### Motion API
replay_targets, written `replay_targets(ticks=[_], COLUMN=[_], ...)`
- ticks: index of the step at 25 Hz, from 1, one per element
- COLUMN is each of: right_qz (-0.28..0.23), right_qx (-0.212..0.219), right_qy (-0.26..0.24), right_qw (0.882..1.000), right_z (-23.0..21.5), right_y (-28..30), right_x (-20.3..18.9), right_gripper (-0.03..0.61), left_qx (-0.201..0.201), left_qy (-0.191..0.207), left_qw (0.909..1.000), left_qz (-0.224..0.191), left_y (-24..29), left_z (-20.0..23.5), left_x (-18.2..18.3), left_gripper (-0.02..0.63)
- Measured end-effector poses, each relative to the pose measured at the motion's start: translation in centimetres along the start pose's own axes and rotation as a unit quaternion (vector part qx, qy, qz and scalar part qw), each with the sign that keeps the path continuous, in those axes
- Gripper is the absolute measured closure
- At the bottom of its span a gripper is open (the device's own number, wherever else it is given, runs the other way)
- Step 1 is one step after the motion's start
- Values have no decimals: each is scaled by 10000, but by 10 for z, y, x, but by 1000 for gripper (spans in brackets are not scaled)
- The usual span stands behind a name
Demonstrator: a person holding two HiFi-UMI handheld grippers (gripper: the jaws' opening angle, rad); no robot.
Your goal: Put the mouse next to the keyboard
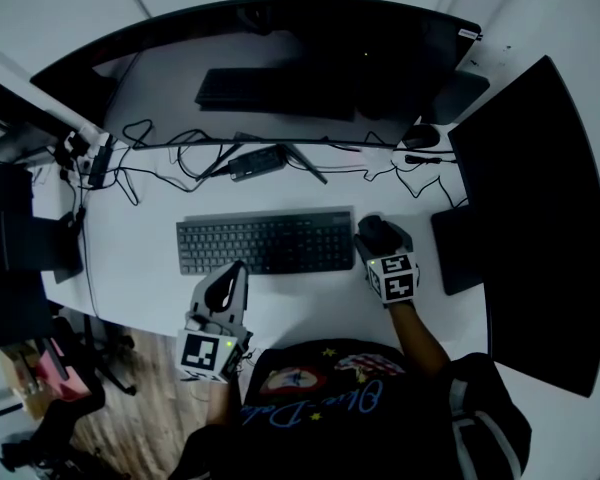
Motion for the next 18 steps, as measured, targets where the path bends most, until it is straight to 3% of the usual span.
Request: replay_targets(ticks=[12, 18], right_qz=[86, -128], right_qx=[-13, 12], right_qy=[-221, -429], right_qw=[9997, 9990], right_z=[4, 8], right_y=[4, -6], right_x=[-5, 8], right_gripper=[296, 291], left_qx=[-145, -121], left_qy=[33, 51], left_qw=[9999, 9999], left_qz=[-29, -107], left_y=[8, 3], left_z=[-7, -5], left_x=[1, 3], left_gripper=[609, 609])
Point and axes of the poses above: the fingertips, and each gripper's own axes: y forward along the fingers, z to its left, x out of its top, the point moved 1 cm from there along -y, backward along the fingers, and after that the axes turned 10 degrees about y, right-handed, at the moved point
